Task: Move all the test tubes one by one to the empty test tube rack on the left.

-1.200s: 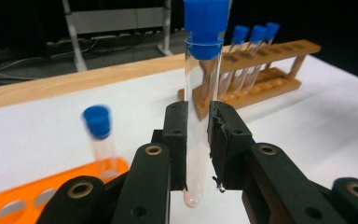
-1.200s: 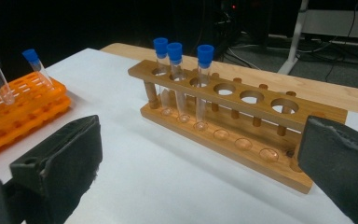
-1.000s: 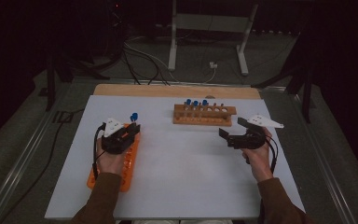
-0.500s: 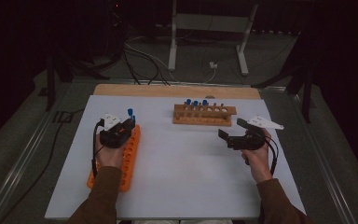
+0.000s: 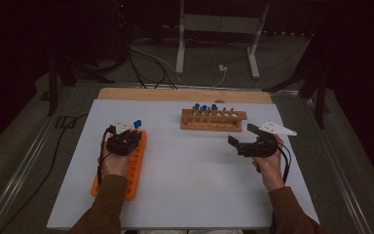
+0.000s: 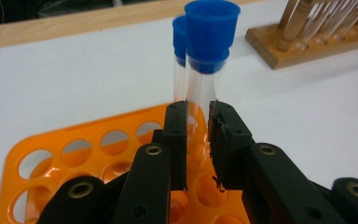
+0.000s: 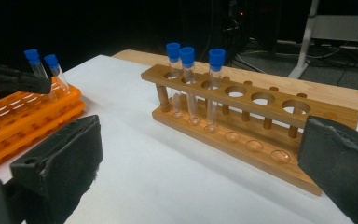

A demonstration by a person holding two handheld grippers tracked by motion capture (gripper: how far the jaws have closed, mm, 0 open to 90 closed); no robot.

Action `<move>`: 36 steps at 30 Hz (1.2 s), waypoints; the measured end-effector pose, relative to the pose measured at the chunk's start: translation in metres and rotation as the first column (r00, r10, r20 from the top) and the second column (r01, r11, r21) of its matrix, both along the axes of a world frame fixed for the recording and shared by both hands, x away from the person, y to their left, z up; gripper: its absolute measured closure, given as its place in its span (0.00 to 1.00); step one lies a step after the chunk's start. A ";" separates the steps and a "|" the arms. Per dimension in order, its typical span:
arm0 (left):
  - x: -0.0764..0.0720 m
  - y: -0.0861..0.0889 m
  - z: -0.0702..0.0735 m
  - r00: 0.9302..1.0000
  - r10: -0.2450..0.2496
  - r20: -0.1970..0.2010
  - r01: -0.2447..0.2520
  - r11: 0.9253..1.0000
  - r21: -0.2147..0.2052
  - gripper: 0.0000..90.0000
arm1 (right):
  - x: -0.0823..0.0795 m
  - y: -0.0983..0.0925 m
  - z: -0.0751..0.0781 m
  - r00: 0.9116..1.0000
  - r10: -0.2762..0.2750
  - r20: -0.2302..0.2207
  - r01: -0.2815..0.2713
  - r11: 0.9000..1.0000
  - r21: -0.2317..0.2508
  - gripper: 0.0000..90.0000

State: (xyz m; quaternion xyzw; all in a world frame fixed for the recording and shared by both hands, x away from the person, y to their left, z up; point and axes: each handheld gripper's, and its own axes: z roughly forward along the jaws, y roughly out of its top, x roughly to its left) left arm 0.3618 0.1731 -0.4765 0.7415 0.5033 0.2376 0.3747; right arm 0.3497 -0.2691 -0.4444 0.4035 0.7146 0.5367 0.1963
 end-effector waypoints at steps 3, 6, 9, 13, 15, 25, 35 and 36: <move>0.000 -0.001 -0.001 1.000 0.000 -0.027 0.001 1.000 0.013 0.87 | 0.000 0.001 0.000 1.000 0.003 -0.001 -0.003 1.000 -0.002 0.00; 0.002 0.000 -0.002 0.998 -0.007 -0.070 0.009 1.000 0.023 0.87 | 0.000 0.001 0.000 1.000 0.004 -0.001 -0.004 1.000 -0.004 0.00; 0.002 -0.001 -0.003 0.997 -0.008 -0.082 0.010 1.000 0.028 0.87 | 0.000 0.001 -0.001 1.000 0.006 0.000 -0.006 1.000 -0.006 0.00; 0.002 0.000 -0.002 0.997 -0.004 -0.082 0.007 1.000 0.030 0.86 | 0.000 0.002 -0.001 1.000 0.008 -0.003 -0.008 1.000 -0.009 0.00; -0.001 0.001 -0.001 0.998 0.013 -0.057 -0.012 1.000 0.019 0.76 | 0.000 0.002 -0.001 1.000 0.009 -0.002 -0.009 1.000 -0.009 0.00; -0.011 0.005 0.013 0.997 0.021 0.073 -0.018 0.999 -0.042 0.86 | 0.000 0.007 -0.001 1.000 0.016 -0.003 -0.016 1.000 -0.011 0.00; -0.012 0.002 0.010 0.999 0.010 0.044 -0.009 0.999 -0.034 0.85 | 0.005 0.015 0.003 1.000 0.022 0.005 -0.022 1.000 -0.012 0.00; -0.013 0.003 0.009 0.999 0.010 0.044 -0.008 0.999 -0.046 0.83 | 0.006 0.015 0.004 1.000 0.022 0.004 -0.022 1.000 -0.011 0.00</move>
